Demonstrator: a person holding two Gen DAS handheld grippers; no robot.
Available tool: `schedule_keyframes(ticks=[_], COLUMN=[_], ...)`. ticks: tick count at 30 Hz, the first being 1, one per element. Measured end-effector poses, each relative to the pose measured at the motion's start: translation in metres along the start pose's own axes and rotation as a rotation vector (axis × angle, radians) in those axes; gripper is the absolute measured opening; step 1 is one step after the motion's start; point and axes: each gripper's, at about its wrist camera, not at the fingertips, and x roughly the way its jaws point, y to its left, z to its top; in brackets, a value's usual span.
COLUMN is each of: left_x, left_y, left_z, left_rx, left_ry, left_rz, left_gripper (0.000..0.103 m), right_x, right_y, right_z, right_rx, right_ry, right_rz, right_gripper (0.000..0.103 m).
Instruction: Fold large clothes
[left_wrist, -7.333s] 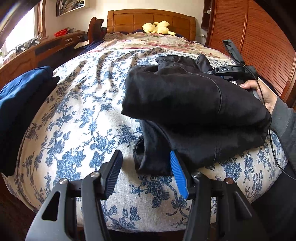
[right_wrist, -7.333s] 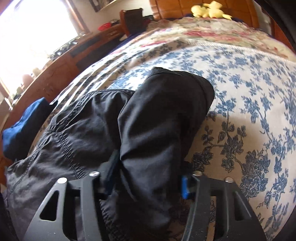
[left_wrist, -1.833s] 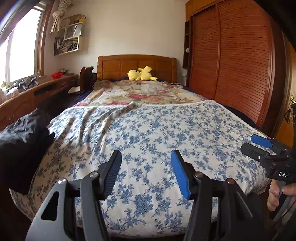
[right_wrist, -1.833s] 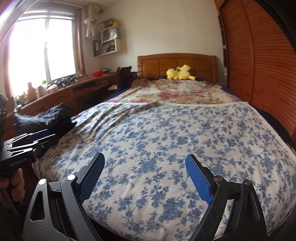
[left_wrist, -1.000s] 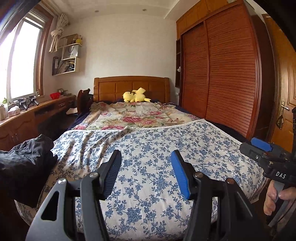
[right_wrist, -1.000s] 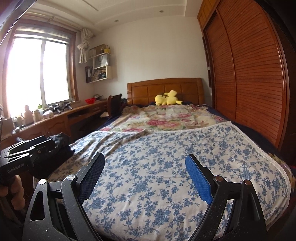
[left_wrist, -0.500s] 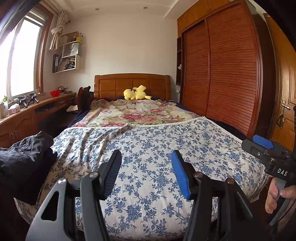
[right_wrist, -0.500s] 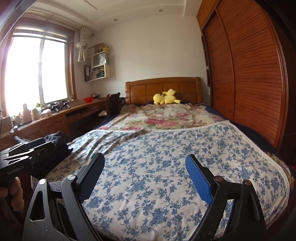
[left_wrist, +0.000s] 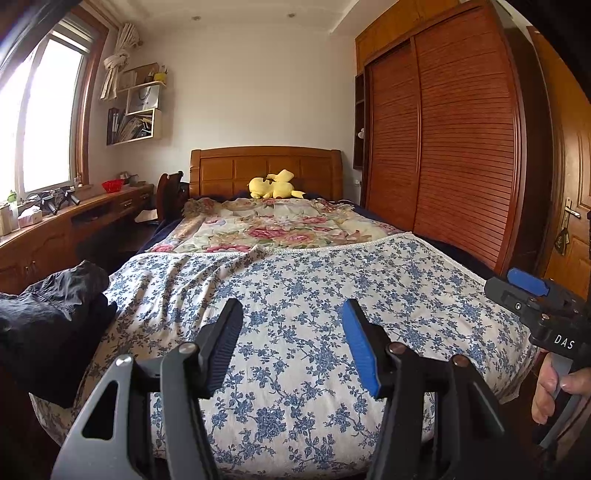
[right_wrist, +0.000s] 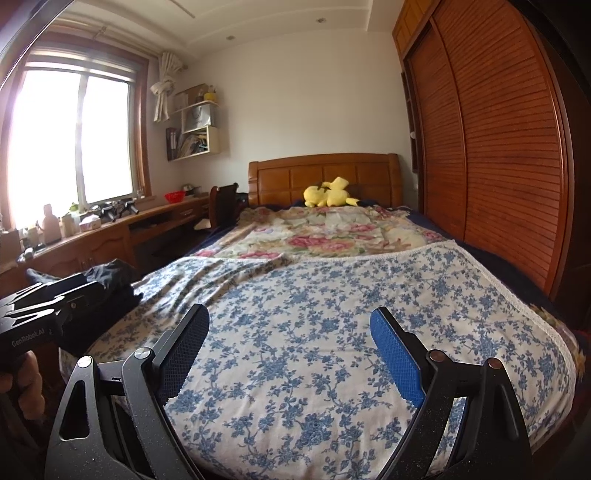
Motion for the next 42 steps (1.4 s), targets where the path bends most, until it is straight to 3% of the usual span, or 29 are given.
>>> schedule_keyframes(ticks=[42], left_x=[-0.0085], left_y=[-0.0028], left_z=[0.0013], left_rx=[0.000], left_ry=[-0.009], left_rz=[0.000], left_gripper=[0.055], right_x=[0.0005], right_y=[-0.0010], right_z=[0.0009], right_rx=[-0.002], right_ry=[-0.004], right_rz=[-0.004], right_gripper=[0.091])
